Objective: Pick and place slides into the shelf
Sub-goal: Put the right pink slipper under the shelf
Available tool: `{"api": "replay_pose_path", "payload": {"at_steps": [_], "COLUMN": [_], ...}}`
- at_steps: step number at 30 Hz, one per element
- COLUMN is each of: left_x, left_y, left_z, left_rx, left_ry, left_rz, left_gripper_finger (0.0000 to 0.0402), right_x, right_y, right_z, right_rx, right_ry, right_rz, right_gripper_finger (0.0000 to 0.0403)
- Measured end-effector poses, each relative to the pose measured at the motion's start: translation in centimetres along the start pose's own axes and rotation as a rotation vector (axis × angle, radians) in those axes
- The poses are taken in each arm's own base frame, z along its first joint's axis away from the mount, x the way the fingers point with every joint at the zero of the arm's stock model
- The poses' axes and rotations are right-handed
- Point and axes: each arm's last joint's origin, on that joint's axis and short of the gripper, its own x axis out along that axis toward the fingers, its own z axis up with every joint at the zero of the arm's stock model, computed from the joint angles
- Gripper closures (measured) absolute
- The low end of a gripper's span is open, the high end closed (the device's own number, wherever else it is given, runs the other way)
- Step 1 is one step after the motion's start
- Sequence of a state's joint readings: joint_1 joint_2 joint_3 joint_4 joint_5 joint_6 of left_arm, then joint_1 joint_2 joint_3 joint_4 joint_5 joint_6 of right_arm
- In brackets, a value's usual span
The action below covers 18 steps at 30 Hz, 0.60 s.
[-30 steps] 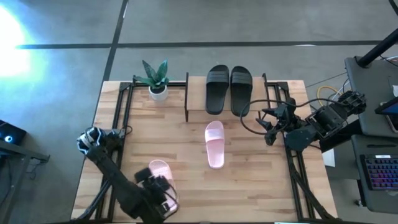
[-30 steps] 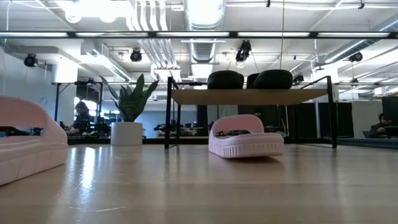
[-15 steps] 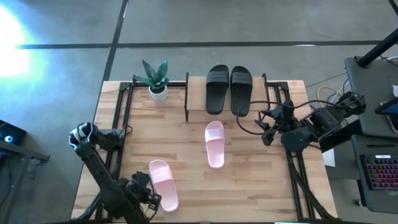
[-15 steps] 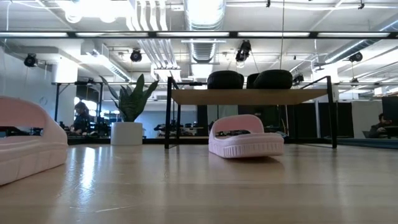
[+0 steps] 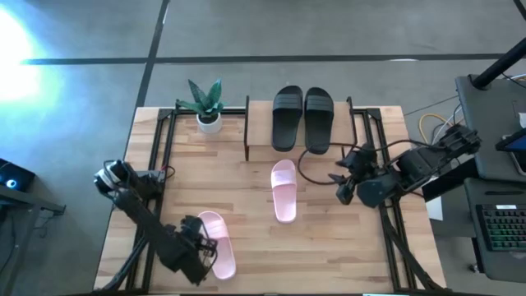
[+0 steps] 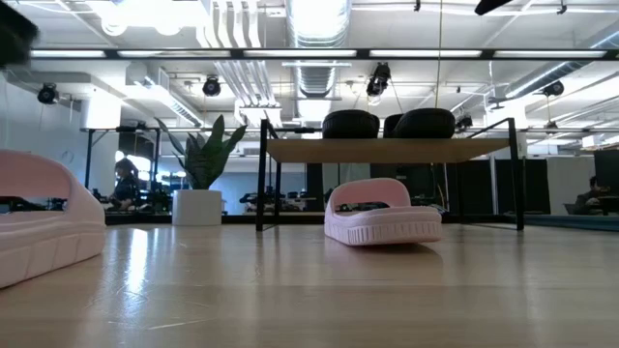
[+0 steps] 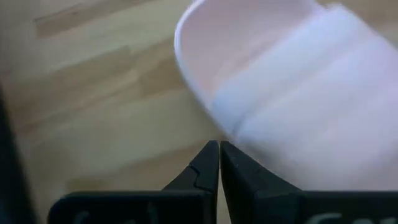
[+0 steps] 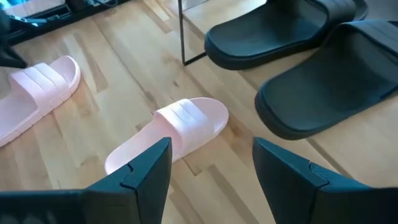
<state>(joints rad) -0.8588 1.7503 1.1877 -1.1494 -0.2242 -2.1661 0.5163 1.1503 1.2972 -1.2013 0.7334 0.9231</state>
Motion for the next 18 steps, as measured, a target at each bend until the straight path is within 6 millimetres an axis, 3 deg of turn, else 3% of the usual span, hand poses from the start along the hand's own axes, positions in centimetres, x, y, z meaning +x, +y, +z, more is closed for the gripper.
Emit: {"api": "replay_pose_path", "payload": {"at_steps": [5, 12, 18], "left_x": [2.0, 1.9, 2.6], "left_y": [-0.6, -3.0, -6.6], "left_z": [1.0, 2.0, 3.6], "left_rx": [0.018, 0.002, 0.078], "left_ry": [0.016, -0.037, -0.074], "left_rz": [-0.078, -0.268, -0.477], "left_gripper_finger": [0.0400, 0.0400, 0.0400], "right_x": [0.7, 1.0, 1.0], "right_y": [0.8, 1.2, 1.4], "right_z": [-0.2, -0.3, -0.1], "right_rx": [-0.018, -0.006, 0.008], "right_ry": [0.024, 0.035, 0.010], "right_rz": [-0.002, 0.001, 0.001], "right_gripper_finger": [0.0188, 0.0188, 0.0188]}}
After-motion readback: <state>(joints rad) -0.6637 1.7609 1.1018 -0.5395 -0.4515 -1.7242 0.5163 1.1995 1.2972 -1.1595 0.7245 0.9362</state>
